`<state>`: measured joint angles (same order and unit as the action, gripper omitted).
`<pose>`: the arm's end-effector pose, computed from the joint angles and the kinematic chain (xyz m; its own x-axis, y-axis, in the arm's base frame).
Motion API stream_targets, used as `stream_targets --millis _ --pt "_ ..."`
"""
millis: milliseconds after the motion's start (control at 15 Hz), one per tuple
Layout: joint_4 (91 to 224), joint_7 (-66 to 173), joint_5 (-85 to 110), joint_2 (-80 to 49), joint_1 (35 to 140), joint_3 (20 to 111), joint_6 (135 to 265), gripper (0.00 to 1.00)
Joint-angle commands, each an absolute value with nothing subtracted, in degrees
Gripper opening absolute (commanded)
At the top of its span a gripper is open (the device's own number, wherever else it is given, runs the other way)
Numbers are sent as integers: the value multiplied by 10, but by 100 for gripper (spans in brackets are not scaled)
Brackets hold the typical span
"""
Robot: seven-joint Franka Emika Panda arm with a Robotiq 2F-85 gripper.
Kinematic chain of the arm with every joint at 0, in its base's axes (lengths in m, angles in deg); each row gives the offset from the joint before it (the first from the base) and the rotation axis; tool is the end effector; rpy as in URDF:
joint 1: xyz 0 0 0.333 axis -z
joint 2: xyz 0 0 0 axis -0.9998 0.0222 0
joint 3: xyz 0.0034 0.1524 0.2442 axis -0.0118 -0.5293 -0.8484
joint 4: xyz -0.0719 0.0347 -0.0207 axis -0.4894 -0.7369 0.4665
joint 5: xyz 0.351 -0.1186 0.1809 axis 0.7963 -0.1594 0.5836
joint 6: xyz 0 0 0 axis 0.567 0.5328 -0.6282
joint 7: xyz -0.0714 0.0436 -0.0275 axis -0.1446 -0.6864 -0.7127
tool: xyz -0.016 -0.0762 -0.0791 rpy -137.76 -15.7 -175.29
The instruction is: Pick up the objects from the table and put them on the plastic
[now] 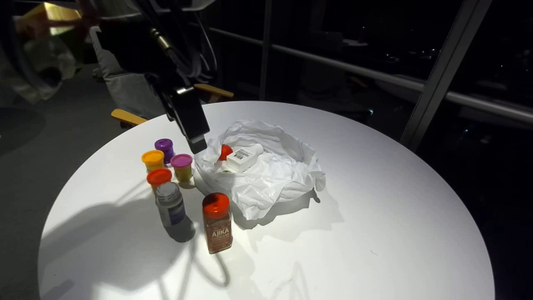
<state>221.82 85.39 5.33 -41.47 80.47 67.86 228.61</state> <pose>0.4365 0.0281 0.2535 0.8691 -0.4148 0.2694 -0.4034 -0.9096 -0.0992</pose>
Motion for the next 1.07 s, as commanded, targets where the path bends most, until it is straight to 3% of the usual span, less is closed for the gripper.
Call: stream_targets --millis 0,667,1000 --pt "2201 859 52 -365 876 619 2317 100" --pt "2205 841 71 -359 878 609 2307 100" --pt "2139 831 81 -270 885 626 2274 100"
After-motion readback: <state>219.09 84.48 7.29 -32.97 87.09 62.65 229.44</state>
